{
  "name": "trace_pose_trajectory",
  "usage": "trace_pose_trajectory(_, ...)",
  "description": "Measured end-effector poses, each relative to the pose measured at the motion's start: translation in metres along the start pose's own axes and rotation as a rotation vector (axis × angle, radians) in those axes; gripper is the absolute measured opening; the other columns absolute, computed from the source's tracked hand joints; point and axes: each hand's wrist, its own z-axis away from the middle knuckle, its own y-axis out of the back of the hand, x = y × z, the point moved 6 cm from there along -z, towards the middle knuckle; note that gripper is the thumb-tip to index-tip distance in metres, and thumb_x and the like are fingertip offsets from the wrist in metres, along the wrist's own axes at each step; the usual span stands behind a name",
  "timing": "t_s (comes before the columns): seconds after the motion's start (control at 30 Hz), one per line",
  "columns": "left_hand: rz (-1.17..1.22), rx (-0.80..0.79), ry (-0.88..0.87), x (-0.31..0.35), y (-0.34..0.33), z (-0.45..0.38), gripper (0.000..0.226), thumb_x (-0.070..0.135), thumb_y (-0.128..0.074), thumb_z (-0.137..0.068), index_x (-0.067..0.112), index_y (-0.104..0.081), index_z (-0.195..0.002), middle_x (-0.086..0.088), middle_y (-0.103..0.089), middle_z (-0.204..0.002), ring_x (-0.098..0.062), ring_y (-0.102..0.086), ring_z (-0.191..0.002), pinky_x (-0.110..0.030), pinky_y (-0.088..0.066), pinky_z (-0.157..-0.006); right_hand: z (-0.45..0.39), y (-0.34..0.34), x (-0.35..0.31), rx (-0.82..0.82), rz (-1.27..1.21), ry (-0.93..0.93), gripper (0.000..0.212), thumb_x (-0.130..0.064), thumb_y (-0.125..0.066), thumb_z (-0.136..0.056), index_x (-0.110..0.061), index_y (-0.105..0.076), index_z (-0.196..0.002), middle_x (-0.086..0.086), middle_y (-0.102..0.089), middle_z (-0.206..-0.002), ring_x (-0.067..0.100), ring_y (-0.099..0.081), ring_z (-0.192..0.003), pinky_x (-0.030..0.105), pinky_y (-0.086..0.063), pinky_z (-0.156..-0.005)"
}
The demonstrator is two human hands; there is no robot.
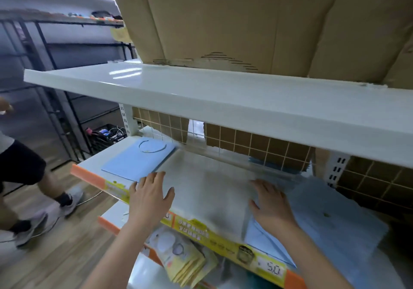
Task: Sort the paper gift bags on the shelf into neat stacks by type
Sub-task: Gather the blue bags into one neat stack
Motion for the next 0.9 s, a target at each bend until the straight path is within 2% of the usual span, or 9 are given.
trace_pose_trajectory(0.17,-0.004,-0.101,0.060,-0.044,-0.019,-0.033,0.054,0.051,-0.043,-0.093,0.022,-0.040,-0.139,0.001,-0.047,-0.139,-0.024,-0.042,-0.129,-0.043,-0.026,-0.108,-0.031,-0.020,-0.024,0.003,0.012,-0.015,0.052,-0.033,-0.042,-0.097,-0.026,-0.028,-0.146,-0.006,-0.029,-0.154,0.016,-0.030,-0.140,0.033,-0.023,-0.115)
trace_pose_trajectory(0.57,-0.006,-0.333,0.095,-0.175,-0.077,-0.140,0.072,0.068,-0.036,-0.088,0.025,-0.030,-0.146,-0.001,-0.029,-0.154,-0.025,-0.028,-0.139,-0.046,-0.022,-0.110,-0.073,-0.080,-0.101,-0.009,0.006,-0.266,0.051,-0.034,-0.044,-0.096,-0.028,-0.029,-0.145,-0.007,-0.028,-0.153,0.015,-0.030,-0.139,0.030,-0.020,-0.114)
trace_pose_trajectory(0.67,-0.086,-0.464,0.105,-0.201,-0.100,-0.156,0.081,0.078,-0.035,-0.081,0.029,-0.029,-0.145,-0.005,-0.024,-0.155,-0.029,-0.026,-0.139,-0.047,-0.023,-0.110,-0.074,-0.090,-0.117,-0.003,0.009,-0.331,0.051,-0.034,-0.044,-0.095,-0.028,-0.030,-0.144,-0.008,-0.029,-0.152,0.015,-0.031,-0.139,0.030,-0.022,-0.114)
trace_pose_trajectory(0.77,-0.123,-0.600,0.184,-0.227,-0.121,-0.167,0.091,0.090,-0.033,-0.067,0.029,-0.038,-0.134,-0.010,-0.030,-0.147,-0.035,-0.031,-0.131,-0.049,-0.028,-0.106,-0.071,-0.097,-0.130,0.017,-0.004,-0.376,0.050,-0.035,-0.044,-0.096,-0.028,-0.031,-0.144,-0.009,-0.030,-0.152,0.013,-0.029,-0.139,0.032,-0.021,-0.115)
trace_pose_trajectory(0.87,-0.088,-0.593,0.262,-0.244,-0.131,-0.181,0.104,0.097,-0.031,-0.055,0.027,-0.038,-0.131,-0.017,-0.029,-0.147,-0.042,-0.030,-0.130,-0.054,-0.025,-0.106,-0.068,-0.102,-0.137,0.046,-0.005,-0.417,0.050,-0.035,-0.045,-0.095,-0.027,-0.033,-0.143,-0.009,-0.030,-0.151,0.014,-0.029,-0.139,0.033,-0.021,-0.115)
trace_pose_trajectory(0.9,-0.095,-0.572,0.266,-0.246,-0.131,-0.186,0.109,0.099,-0.032,-0.051,0.024,-0.039,-0.130,-0.018,-0.034,-0.142,-0.041,-0.032,-0.129,-0.052,-0.026,-0.104,-0.067,-0.103,-0.138,0.052,-0.007,-0.433,0.050,-0.034,-0.045,-0.095,-0.027,-0.033,-0.143,-0.009,-0.030,-0.151,0.014,-0.030,-0.139,0.032,-0.021,-0.115)
